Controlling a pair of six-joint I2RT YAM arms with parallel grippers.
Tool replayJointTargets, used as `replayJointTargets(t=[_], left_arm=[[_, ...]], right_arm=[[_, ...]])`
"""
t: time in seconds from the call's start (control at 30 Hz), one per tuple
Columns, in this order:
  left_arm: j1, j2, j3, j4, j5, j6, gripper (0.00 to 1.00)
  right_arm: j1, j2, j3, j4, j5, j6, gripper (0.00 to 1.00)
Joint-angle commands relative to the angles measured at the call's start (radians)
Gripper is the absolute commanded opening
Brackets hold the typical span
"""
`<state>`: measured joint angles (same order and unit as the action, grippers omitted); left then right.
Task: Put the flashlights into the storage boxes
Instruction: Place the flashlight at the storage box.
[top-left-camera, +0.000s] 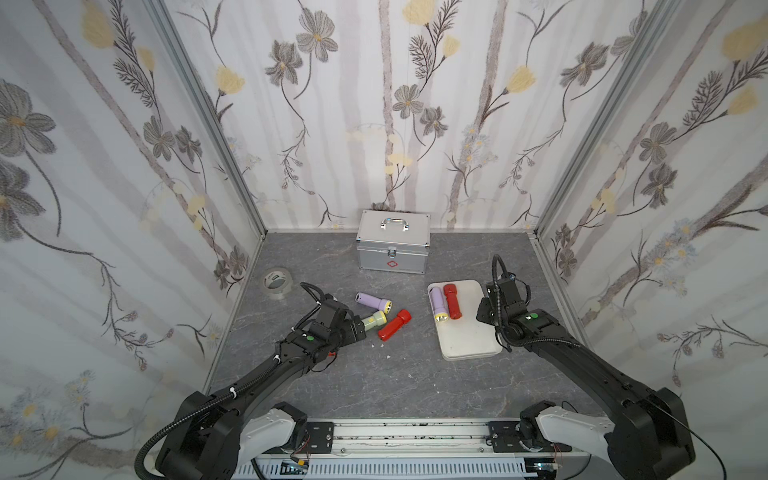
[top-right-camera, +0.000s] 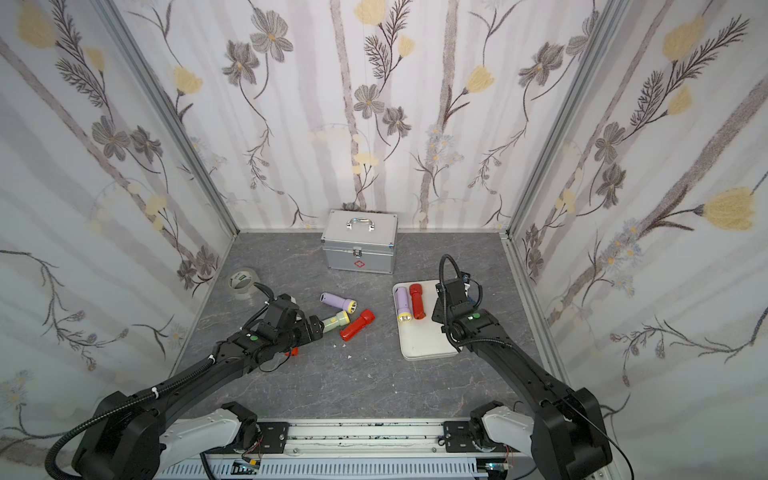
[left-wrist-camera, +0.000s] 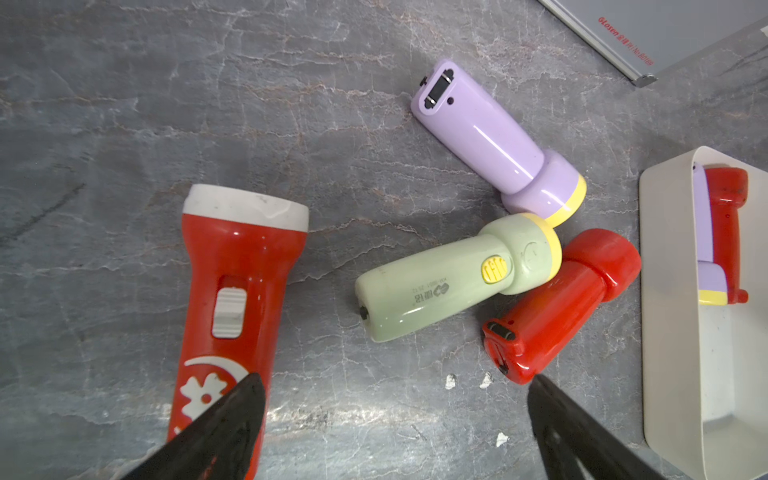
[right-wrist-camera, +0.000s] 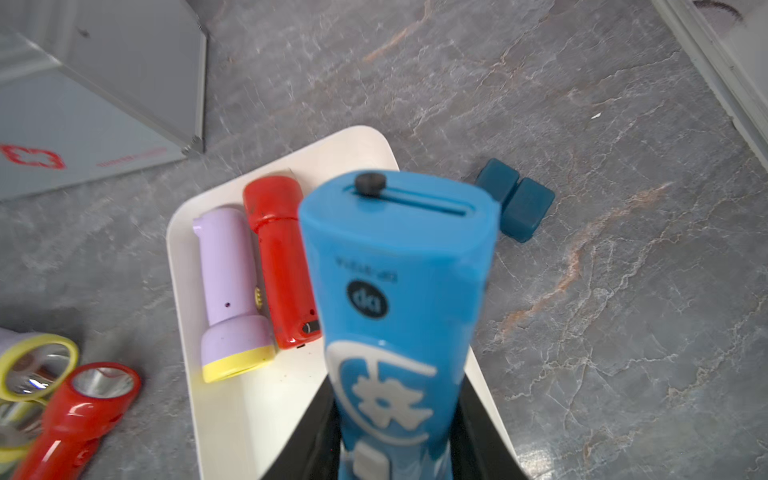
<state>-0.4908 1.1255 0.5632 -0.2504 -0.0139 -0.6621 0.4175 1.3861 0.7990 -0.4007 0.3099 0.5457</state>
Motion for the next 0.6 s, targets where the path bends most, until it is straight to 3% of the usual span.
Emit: replayJointTargets(t=[0.0,0.27,0.57], left_arm=[[0.001,-0.003,0.004,0.012,-0.007,-0.007,1.0],[0.001,-0.054,-0.008,-0.024,-0.04,0.014,1.0],[0.001,-0.057,-0.013,-0.034,-0.046,0.027,1.0]], right_arm=[[-0.003,0.109,0.052,0.004,-0.041,-0.106,0.36],[-0.004,0.405,0.235,-0.052,-0.012,-0.196,0.36],[-0.006,0.56,0.378,-0.105,0.031,-0.271,0.36]])
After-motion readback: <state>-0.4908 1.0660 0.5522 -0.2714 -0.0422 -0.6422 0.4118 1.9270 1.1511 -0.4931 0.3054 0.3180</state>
